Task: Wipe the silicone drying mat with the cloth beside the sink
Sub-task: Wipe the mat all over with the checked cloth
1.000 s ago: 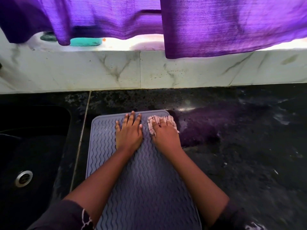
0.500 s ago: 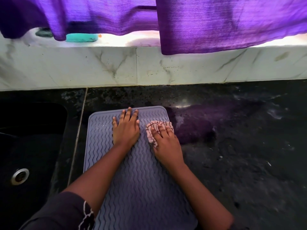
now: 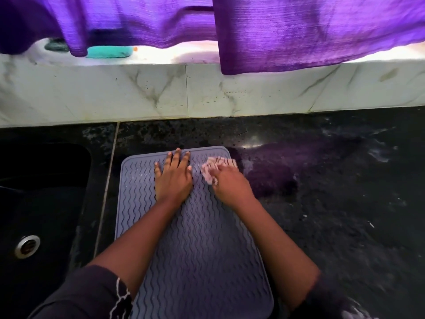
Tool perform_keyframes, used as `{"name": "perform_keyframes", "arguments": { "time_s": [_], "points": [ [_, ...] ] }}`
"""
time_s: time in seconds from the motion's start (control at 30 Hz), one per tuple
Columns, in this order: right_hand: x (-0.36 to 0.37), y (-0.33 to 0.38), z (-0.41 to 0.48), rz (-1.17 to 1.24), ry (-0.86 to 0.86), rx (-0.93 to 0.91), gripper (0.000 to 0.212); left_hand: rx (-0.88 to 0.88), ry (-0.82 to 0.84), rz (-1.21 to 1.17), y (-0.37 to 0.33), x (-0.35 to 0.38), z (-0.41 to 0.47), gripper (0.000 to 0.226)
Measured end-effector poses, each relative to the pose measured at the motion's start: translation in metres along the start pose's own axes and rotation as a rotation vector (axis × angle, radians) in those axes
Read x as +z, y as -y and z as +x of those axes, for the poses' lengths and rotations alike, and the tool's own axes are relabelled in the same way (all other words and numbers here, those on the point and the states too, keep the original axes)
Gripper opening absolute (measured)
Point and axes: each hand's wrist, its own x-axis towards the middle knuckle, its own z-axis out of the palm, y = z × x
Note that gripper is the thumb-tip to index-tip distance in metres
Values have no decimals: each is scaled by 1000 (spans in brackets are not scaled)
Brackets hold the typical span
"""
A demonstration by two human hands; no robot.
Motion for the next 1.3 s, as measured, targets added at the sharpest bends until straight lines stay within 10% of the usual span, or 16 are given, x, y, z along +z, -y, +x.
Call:
{"name": "perform_keyframes", "arguments": {
  "time_s": [0.37, 0.5, 0.7, 0.9, 1.3],
  "points": [
    [-16, -10, -5, 22, 180, 3, 45, -3, 8, 2, 0, -1, 0, 52],
    [-21, -4, -3, 151, -1, 91, 44, -2, 5, 0, -2, -3, -1, 52],
    [-4, 6, 4, 32, 213, 109, 106, 5, 20, 8, -1, -4, -1, 52],
    [29, 5, -5, -3, -107, 84, 65, 2, -6, 12, 0, -1, 0, 52],
    [23, 10, -36, -139, -40, 34, 55, 1, -5, 20, -2, -2, 0, 52]
  ]
}}
